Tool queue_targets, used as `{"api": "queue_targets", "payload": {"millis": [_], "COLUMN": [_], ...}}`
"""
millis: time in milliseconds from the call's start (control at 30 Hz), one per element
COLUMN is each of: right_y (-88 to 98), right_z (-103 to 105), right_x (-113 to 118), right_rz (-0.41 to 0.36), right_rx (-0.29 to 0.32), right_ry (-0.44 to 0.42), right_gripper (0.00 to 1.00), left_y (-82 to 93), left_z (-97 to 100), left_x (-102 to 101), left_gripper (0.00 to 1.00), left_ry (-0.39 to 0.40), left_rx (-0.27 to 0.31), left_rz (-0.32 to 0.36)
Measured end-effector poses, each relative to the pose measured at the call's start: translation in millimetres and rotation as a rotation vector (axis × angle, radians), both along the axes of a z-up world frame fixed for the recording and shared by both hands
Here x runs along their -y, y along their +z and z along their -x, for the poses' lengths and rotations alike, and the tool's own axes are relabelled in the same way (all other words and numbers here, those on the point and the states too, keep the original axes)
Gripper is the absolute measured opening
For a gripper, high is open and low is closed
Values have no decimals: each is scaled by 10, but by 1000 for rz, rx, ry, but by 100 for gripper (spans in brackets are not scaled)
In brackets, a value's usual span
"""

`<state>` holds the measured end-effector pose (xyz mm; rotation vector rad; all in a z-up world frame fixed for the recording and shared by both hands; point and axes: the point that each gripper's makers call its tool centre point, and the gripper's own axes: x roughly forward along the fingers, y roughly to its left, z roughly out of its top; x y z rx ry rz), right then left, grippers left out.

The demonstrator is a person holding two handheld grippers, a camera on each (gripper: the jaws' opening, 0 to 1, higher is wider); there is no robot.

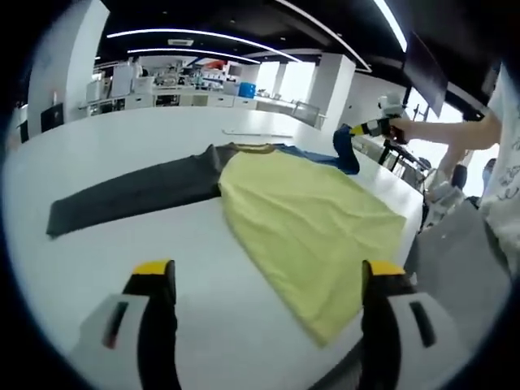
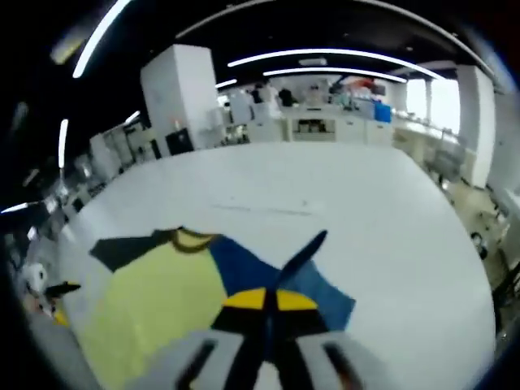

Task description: Fold the garment on the visible template until the final outline fits inside the template.

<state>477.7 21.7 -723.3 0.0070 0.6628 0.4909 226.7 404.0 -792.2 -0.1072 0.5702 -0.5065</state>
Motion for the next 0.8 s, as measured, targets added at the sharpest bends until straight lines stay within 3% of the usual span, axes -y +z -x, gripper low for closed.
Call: {"api": "queue_targets", "payload": {"millis": [167, 300, 600, 800], "right_y": [130, 167, 219, 203], "right_z": [79, -14, 3, 64], "right_x": [-617, -937, -1632, -2000], "right_rz": [-55, -84, -170, -182], "right_rx": [1, 13, -6, -5], "right_ry": [91, 146, 231, 279], "right_gripper": [0, 0, 0, 0], "left_y": [22, 62, 86, 106], "left_z": [2, 15, 50, 71], "left_x": [-13, -14, -20, -16], "left_gripper": [92, 91, 90, 90], "left_ry": [4, 7, 8, 13], "left_rx": [5, 9, 7, 4], "left_rz": [4, 8, 2, 2]}}
